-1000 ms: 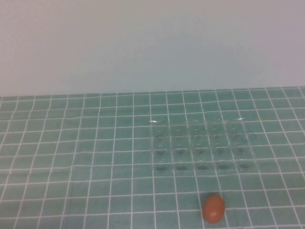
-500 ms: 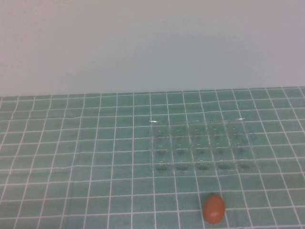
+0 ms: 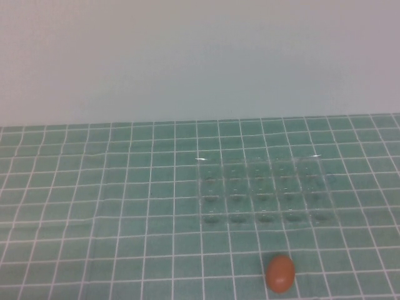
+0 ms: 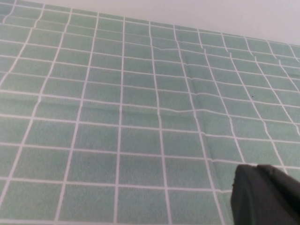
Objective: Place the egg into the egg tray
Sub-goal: Pick up the egg
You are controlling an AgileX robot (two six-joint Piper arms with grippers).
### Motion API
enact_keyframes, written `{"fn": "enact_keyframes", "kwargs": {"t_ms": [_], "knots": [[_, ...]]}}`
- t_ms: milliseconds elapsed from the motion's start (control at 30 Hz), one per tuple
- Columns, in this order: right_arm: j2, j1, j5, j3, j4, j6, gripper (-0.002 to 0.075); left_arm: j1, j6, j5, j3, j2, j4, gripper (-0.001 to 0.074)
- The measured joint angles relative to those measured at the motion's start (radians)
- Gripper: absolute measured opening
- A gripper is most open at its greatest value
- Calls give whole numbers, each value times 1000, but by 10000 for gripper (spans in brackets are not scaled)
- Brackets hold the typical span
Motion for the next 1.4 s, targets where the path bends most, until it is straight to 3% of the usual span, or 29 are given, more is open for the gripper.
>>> {"fn": "enact_keyframes", "kwargs": {"t_ms": [200, 367, 567, 800, 967, 1200, 1400], "knots": [[50, 7, -65, 0, 108, 31, -1, 0, 0, 0, 0, 0, 0, -1], [116, 65, -84, -12, 145, 15, -1, 0, 0, 0, 0, 0, 0, -1], [218, 138, 125, -126, 169, -210, -1, 0, 0, 0, 0, 0, 0, -1], [388, 212, 444, -357, 340, -509, -1, 0, 0, 0, 0, 0, 0, -1], [559, 267, 617, -462, 434, -568, -1, 0, 0, 0, 0, 0, 0, -1], [762, 367, 645, -478, 623, -617, -1, 0, 0, 0, 0, 0, 0, -1], [858, 482, 572, -480, 674, -618, -1, 0, 0, 0, 0, 0, 0, -1]]}}
